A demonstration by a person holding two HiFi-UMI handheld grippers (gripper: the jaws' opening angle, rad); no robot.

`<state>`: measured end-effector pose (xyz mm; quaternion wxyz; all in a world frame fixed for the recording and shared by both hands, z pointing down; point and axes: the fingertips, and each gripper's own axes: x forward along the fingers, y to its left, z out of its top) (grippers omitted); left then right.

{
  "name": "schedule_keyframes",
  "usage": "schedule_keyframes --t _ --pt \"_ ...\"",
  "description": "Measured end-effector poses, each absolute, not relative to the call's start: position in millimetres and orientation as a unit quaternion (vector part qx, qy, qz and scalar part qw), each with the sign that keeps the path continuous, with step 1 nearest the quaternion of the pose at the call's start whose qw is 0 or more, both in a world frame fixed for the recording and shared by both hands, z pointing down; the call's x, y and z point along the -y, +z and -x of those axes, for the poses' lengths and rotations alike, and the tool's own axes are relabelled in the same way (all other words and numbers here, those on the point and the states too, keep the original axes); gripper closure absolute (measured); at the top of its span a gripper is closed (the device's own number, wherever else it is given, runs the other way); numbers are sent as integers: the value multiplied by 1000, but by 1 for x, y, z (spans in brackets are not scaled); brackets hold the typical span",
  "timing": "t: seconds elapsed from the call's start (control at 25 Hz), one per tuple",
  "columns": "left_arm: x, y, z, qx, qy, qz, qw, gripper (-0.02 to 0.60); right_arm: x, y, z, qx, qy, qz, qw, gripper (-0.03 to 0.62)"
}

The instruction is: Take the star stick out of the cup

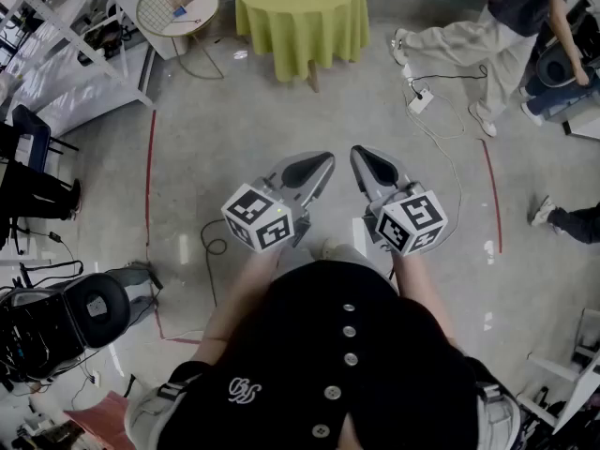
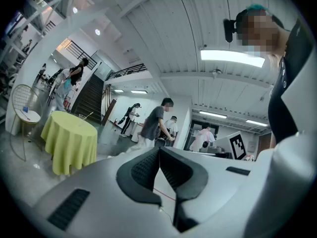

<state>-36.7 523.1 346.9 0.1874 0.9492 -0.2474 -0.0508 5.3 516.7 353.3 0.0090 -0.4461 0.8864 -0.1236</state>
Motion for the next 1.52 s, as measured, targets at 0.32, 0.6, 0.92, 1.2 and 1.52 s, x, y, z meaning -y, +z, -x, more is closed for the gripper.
schedule_keyframes --t 0.32,0.6,0.92,1.2,1.52 --pt "-520 348 29 245 -61 -949 186 569 -512 359 -16 -883 -131 451 19 591" --pt "-524 348 27 250 -63 -948 187 569 -516 359 -13 -887 -133 441 22 591" --pt "-526 347 28 256 -70 -946 187 569 -522 357 -9 -899 -122 421 28 591" --pt "-524 354 10 258 -45 -947 185 569 -514 350 -23 -910 -107 401 7 591" --pt "-515 344 -12 260 -73 -946 180 569 -506 363 -47 -901 -134 413 9 591"
